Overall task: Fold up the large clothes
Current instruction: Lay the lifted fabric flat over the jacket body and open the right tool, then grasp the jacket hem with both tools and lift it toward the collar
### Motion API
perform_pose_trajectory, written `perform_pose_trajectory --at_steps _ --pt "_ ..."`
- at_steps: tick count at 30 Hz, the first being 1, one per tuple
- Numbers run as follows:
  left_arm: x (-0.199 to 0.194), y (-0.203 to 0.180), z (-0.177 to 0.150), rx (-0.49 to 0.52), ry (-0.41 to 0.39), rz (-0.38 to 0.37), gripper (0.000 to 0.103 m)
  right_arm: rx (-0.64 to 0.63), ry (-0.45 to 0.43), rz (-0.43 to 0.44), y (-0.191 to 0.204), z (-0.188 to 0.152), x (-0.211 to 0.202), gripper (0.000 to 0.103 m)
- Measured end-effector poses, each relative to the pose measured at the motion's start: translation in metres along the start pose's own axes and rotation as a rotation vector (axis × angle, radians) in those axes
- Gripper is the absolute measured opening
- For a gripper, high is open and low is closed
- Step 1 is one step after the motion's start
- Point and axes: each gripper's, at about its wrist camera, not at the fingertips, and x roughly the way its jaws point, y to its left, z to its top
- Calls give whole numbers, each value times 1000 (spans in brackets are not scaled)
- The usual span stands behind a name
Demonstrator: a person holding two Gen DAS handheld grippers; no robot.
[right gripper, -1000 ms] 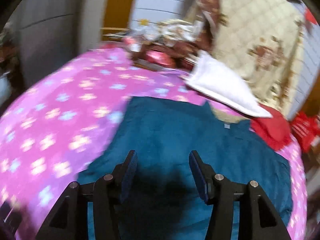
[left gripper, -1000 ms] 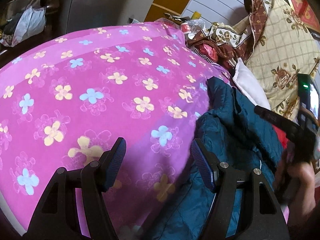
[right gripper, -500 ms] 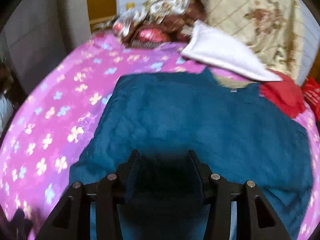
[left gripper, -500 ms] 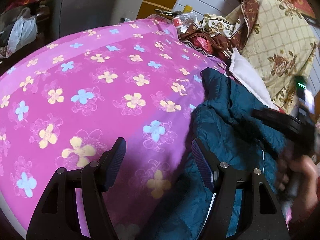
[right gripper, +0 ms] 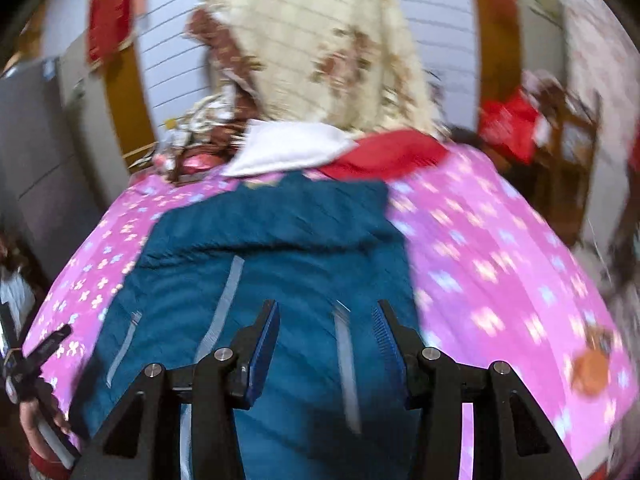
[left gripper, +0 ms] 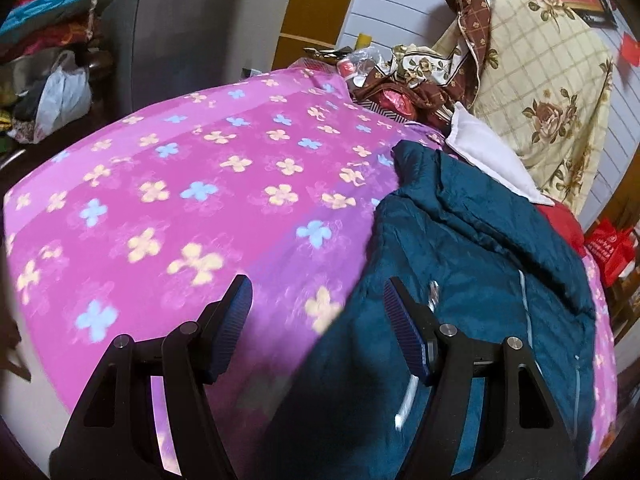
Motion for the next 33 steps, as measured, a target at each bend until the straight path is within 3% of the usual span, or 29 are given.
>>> perform_pose_trajectory --at_steps 2,5,8,12,25,33 --pt "-13 6 -7 -9 17 -15 68 88 35 -17 -37 -21 -1 47" --pt "-14 7 -11 60 78 -11 69 208 85 -3 -84 -45 9 47" --pt "-11 10 -12 91 121 -11 69 249 150 31 -113 -64 26 47" --pt "3 13 -14 108 201 -42 69 254 170 32 -132 -79 42 47" --pt "58 13 -21 -8 422 -262 68 248 290 109 -140 -90 98 47" --pt "55 24 -27 -109 474 -420 68 286 335 178 -137 -83 115 47"
